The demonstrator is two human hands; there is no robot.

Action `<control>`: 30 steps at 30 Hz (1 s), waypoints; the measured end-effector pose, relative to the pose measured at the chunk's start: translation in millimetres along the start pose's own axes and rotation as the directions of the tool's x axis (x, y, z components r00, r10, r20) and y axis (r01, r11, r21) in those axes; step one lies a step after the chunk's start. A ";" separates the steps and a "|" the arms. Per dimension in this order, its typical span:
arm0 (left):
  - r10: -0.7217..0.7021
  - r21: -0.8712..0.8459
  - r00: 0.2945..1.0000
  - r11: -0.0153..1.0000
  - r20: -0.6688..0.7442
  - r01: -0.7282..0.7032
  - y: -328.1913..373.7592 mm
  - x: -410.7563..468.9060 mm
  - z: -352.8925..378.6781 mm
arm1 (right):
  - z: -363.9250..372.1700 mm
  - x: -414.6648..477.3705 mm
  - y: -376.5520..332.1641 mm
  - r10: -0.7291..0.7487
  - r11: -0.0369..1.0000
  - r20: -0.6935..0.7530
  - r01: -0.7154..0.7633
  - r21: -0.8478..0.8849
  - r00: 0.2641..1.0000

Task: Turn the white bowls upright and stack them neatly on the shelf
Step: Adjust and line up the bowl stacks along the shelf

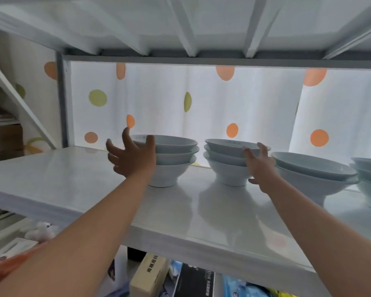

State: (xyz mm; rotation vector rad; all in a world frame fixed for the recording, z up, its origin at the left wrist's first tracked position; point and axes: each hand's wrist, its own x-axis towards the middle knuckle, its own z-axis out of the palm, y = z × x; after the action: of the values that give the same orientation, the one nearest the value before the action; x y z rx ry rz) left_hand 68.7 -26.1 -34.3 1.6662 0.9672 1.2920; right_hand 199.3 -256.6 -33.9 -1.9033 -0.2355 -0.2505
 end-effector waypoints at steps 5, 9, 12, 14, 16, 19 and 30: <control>-0.042 -0.208 0.983 0.975 0.177 0.079 -7.9 4.2 6.3 | 11.5 6.5 -3.2 0.055 0.993 -0.084 -0.045 0.113 0.995; -0.031 -0.265 0.988 0.962 0.154 0.072 -8.6 12.7 9.9 | 13.1 10.4 -3.7 0.068 0.994 -0.127 -0.056 0.098 0.990; -0.026 -0.255 0.987 0.965 0.157 0.066 -9.1 15.9 13.7 | 14.0 13.0 -5.9 0.087 0.995 -0.150 -0.078 0.067 0.985; -0.014 -0.248 0.988 0.967 0.153 0.052 -8.3 15.5 18.4 | 13.4 13.2 -6.1 0.087 0.996 -0.148 -0.081 0.041 0.985; -0.021 -0.255 0.988 0.965 0.151 0.059 -7.1 16.9 24.3 | 14.1 12.1 -5.7 0.074 0.997 -0.140 -0.073 0.013 0.987; -0.041 -0.276 0.990 0.958 0.136 0.078 -7.7 23.7 33.6 | 15.5 10.6 -6.3 0.062 0.998 -0.112 -0.063 -0.003 0.992; 0.017 -0.325 0.982 0.945 0.187 0.046 -23.3 64.8 50.3 | 30.4 0.3 -15.4 0.085 0.995 -0.030 -0.083 0.048 0.996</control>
State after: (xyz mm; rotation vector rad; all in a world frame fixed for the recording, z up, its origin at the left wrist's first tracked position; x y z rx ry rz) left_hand 127.7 35.2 -39.8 1.4848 0.6119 1.1880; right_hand 196.9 -222.9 -30.0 -1.8571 -0.1382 -0.2172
